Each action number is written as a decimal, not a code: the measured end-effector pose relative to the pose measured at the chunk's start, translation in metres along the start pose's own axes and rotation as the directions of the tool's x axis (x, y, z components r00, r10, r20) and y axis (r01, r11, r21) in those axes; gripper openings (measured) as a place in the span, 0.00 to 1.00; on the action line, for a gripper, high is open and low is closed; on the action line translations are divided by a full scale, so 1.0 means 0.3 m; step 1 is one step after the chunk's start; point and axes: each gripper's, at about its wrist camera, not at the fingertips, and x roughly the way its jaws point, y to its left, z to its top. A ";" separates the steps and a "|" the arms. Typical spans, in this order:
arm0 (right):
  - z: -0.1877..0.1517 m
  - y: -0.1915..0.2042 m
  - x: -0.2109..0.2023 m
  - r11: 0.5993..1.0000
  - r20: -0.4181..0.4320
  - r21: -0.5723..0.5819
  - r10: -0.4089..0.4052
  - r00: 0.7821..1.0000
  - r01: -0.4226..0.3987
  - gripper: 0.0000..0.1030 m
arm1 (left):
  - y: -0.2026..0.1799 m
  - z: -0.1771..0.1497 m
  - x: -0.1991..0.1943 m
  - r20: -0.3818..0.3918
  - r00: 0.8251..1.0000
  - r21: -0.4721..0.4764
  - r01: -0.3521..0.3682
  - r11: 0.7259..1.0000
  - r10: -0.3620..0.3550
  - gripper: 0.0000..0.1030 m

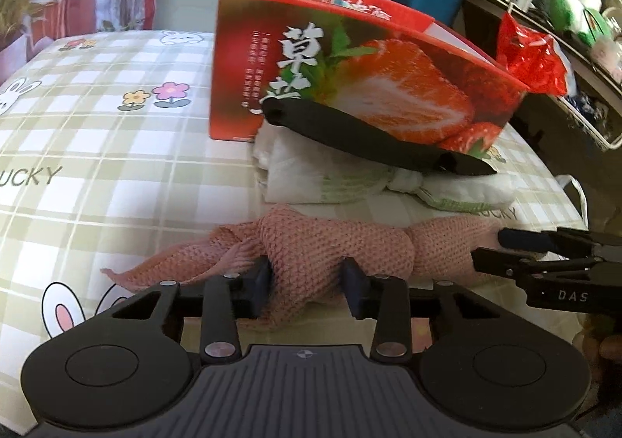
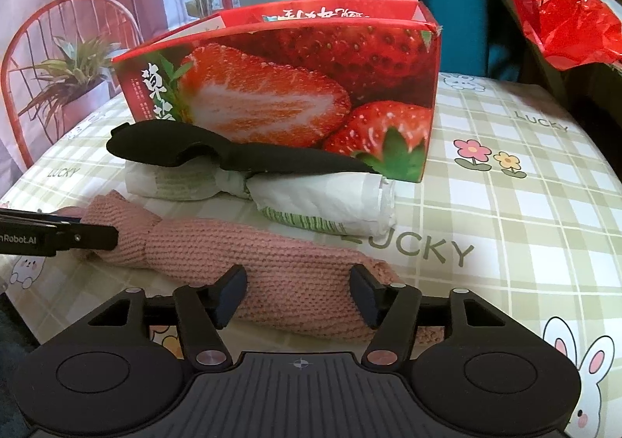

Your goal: Organize soft objects

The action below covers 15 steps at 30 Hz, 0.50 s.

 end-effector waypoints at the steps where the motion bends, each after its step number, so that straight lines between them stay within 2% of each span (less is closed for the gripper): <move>1: -0.001 0.002 0.000 1.000 -0.001 -0.003 0.000 1.000 0.000 0.60 | -0.002 -0.001 0.002 -0.003 1.000 0.000 0.007 1.000 -0.007 0.37; 9: -0.001 0.009 0.002 1.000 -0.006 -0.008 -0.008 1.000 0.008 0.63 | -0.001 -0.007 0.002 -0.010 0.999 0.001 0.034 0.999 -0.034 0.36; 15: 0.004 0.005 -0.005 0.999 0.010 -0.007 -0.048 0.999 0.048 0.63 | -0.017 -0.009 0.006 -0.016 0.999 0.024 0.041 0.999 -0.041 0.36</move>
